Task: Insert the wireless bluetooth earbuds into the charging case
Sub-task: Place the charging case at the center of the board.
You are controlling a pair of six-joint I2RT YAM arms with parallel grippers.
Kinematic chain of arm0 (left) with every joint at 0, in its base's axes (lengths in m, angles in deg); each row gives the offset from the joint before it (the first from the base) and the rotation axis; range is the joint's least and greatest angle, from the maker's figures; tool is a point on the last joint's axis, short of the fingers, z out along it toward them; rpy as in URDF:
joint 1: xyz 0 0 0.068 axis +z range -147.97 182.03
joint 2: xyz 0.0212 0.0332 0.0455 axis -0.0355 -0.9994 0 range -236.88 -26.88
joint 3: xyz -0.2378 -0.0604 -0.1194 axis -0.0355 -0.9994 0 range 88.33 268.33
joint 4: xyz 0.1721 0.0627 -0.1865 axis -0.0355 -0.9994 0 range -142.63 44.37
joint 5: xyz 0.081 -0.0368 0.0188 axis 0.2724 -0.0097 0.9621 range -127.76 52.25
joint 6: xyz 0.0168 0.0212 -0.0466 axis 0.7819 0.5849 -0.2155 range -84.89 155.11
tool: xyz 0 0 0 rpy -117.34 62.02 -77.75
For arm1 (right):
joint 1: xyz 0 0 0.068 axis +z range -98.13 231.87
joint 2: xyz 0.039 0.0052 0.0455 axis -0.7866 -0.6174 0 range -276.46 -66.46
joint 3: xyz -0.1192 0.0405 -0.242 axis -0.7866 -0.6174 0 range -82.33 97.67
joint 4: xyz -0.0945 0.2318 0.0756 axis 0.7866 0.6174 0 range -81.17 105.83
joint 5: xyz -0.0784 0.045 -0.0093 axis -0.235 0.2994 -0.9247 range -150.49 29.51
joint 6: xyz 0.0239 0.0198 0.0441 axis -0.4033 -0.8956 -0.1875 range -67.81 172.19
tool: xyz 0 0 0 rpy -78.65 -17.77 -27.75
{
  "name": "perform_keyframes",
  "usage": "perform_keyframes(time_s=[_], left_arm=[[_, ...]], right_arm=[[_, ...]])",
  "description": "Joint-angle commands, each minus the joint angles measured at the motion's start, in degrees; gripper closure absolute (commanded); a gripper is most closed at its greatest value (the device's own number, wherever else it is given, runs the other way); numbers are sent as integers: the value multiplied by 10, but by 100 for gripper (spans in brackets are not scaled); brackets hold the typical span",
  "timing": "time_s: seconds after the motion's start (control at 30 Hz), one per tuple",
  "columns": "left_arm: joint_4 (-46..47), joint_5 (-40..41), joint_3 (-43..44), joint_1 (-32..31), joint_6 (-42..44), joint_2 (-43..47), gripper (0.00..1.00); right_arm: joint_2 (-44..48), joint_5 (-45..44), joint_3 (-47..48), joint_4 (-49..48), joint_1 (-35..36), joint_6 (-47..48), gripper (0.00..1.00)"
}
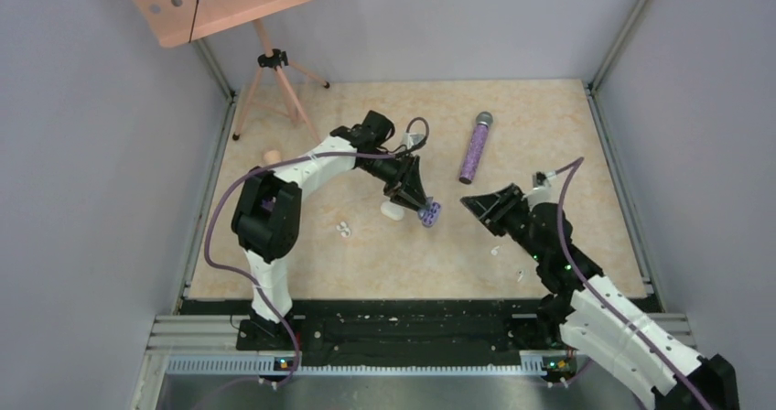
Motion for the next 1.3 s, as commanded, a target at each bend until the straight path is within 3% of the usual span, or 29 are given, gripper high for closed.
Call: perform_keyframes(time_s=[0.0,0.17,0.37,0.5,0.63,0.9,1.1,1.27], left_arm=[[82,-55,-26,3,-47,78,100],[193,-60,-86,4,-115,136,100],[294,-68,-131,4,-184,150,100],[365,-33,-150,12,-228,145,100],[467,3,-135,44,-280,87,100],[364,63,69,71,-238,-120,100],[312,93,152,81,-214,-216,100],[284,110,148,93,-186,-225,100]], right_arm=[[17,80,-66,34,-93,-52,59],[-14,134,-108,-91,-95,-84,57],[19,146,-129,-202,-96,-70,44],[50,123,-99,-109,-96,-37,43],[107,72,-73,-3,-95,-12,43],[209,-15,-5,185,-95,28,43],[207,-16,12,214,-95,37,43],[199,-13,14,213,-94,39,43]])
